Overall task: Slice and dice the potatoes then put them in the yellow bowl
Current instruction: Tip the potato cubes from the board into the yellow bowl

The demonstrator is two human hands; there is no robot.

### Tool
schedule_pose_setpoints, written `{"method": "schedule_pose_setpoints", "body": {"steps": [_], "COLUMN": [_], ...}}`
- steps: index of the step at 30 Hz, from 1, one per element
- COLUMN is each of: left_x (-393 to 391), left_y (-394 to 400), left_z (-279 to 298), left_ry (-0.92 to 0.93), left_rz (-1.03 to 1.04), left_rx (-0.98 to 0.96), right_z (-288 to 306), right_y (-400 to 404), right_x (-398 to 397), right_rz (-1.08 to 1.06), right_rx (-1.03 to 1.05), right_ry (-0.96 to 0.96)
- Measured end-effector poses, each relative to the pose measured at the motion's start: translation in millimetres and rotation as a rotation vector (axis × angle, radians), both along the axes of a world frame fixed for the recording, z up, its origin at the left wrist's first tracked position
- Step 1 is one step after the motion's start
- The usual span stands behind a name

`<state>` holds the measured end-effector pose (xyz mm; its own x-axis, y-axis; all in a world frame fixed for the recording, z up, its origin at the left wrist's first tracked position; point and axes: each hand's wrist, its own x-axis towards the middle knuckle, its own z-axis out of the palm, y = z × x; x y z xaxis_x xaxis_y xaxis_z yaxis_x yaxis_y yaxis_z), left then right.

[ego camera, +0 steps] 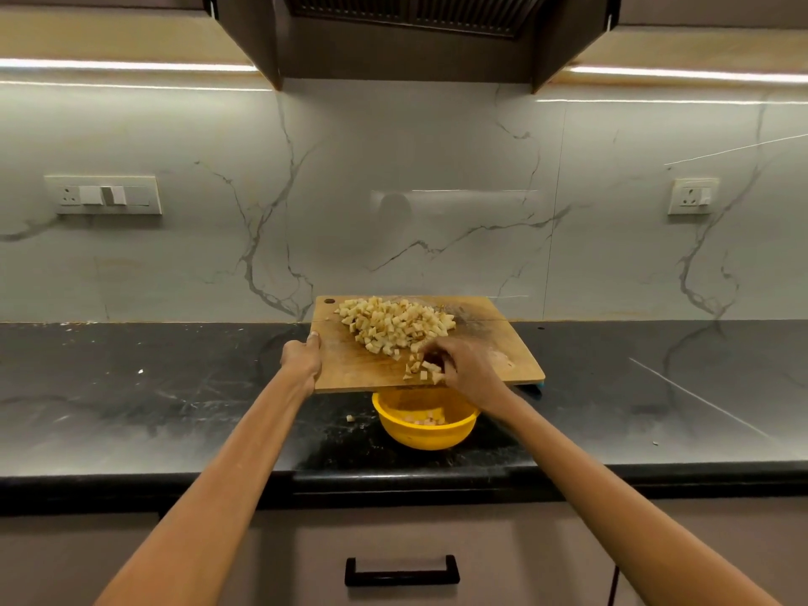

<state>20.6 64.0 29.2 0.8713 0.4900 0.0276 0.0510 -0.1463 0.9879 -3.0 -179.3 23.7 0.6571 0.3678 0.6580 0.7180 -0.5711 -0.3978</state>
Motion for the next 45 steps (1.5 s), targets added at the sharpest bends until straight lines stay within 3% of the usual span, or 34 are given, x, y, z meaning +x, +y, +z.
{"method": "schedule_pose_setpoints", "body": {"steps": [6, 12, 16, 19, 24, 26, 29, 33, 41, 45], "left_x": [1.4, 1.7, 2.2, 1.8, 3.2, 3.7, 6.0, 6.2, 4.7, 3.3], "left_y": [-0.9, -1.6, -0.1, -0.6, -1.4, -2.0, 0.1, 1.6, 2.9, 1.5], "left_z": [-0.8, 2.8, 4.1, 2.7, -1.9, -2.5, -3.7, -3.1, -5.4, -5.3], "left_ry": [0.0, -0.032, -0.059, -0.054, -0.036, -0.035, -0.033, -0.018, -0.012, -0.017], "left_rz": [-0.009, -0.016, -0.004, -0.006, -0.002, 0.002, 0.011, -0.001, -0.019, -0.018], "left_rx": [-0.008, -0.018, -0.037, -0.044, -0.042, -0.035, -0.036, -0.032, -0.045, -0.045], "right_z": [8.2, -5.3, -0.1, 15.2, 30.3, 32.1, 33.6, 23.9, -2.7, -2.8], "right_y": [5.5, 16.0, -1.7, -13.1, -15.6, -12.6, -11.7, -14.8, -9.0, -17.2], "right_x": [2.1, -11.4, -12.7, 15.9, 58.1, 62.9, 60.4, 50.8, 7.1, 5.2], "right_rz": [0.043, 0.097, 0.138, -0.052, -0.206, -0.213, -0.19, -0.222, -0.048, -0.066], "right_rx": [0.09, -0.176, 0.071, 0.249, 0.208, 0.133, 0.094, 0.052, 0.126, 0.252], "right_ry": [-0.015, 0.002, -0.003, -0.017, 0.33, 0.363, 0.34, 0.135, -0.013, -0.019]}}
